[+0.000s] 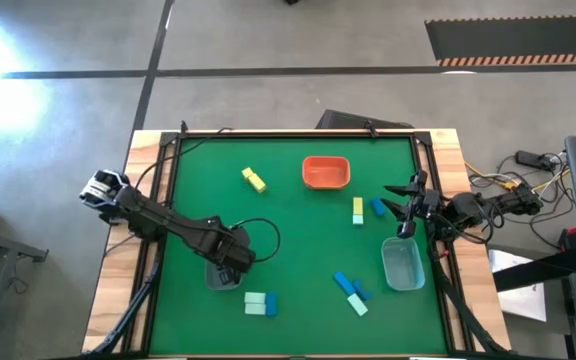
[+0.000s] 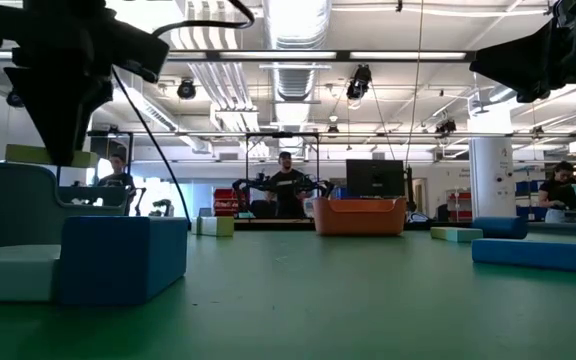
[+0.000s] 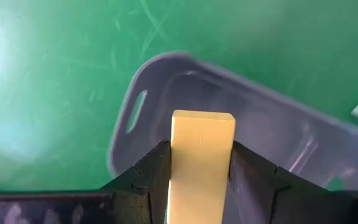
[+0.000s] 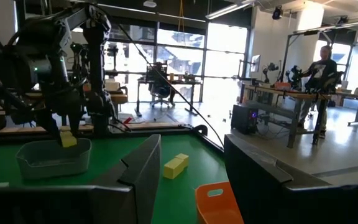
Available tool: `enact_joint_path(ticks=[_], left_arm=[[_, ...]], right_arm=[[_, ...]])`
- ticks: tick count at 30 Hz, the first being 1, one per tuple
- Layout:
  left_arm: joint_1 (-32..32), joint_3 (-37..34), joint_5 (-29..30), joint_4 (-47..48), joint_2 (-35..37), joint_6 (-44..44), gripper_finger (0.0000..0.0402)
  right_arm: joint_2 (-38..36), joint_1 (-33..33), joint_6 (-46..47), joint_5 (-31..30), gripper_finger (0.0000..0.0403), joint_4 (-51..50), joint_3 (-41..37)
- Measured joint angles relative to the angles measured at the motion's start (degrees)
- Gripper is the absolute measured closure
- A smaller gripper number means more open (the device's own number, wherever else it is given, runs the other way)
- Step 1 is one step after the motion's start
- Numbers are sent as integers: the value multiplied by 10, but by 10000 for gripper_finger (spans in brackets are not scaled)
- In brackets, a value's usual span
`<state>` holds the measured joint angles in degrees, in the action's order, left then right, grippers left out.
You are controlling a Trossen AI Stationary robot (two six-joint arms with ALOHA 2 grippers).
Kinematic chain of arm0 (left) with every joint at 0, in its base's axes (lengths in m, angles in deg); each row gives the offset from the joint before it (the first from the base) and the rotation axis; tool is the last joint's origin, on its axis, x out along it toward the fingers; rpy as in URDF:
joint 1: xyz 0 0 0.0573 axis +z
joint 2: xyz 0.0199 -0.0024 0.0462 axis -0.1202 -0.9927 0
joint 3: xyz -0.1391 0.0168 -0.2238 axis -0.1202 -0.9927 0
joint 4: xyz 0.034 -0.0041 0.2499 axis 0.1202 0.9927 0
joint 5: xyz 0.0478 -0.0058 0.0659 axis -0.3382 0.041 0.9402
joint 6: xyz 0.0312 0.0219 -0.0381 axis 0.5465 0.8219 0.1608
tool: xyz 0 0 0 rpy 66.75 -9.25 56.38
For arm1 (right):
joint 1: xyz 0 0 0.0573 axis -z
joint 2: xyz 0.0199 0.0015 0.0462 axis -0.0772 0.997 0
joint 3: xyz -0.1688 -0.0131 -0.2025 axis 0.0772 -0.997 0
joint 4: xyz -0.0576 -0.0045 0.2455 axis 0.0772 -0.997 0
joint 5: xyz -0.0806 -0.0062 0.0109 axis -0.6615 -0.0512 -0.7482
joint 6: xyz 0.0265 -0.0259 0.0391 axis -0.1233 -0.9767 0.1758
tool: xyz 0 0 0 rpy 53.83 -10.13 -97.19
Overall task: Sort & place blocks by color
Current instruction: Put the light green block into the gray bin, then put the blue block into the light blue bin
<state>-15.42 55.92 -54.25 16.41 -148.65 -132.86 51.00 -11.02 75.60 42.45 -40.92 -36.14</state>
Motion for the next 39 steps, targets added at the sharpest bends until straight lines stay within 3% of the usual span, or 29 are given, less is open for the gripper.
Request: enact_joint_path(ticks=[6, 14, 21, 25, 28, 31, 35, 39], left_arm=[[5, -1, 0, -2, -1, -43, 269], [5, -1, 1, -2, 0, -34, 199], [5, 12, 7, -1, 6, 19, 172], [4, 23, 47, -22, 15, 101, 171], [1, 11, 124, -122, 32, 210, 171], [3, -23, 207, -292, 52, 356, 171], [15, -94, 209, -577, 83, 564, 171], [25, -170, 170, -842, 124, 702, 171]], right_arm=[[0, 0, 0, 0, 239, 0, 0], [0, 0, 0, 0, 239, 0, 0], [0, 0, 0, 0, 239, 0, 0], [0, 0, 0, 0, 239, 0, 0], [0, 0, -3, 0, 239, 0, 0], [0, 0, -20, 0, 239, 0, 0], [0, 0, -23, -3, 239, 0, 0], [0, 0, 60, -22, 239, 0, 0]])
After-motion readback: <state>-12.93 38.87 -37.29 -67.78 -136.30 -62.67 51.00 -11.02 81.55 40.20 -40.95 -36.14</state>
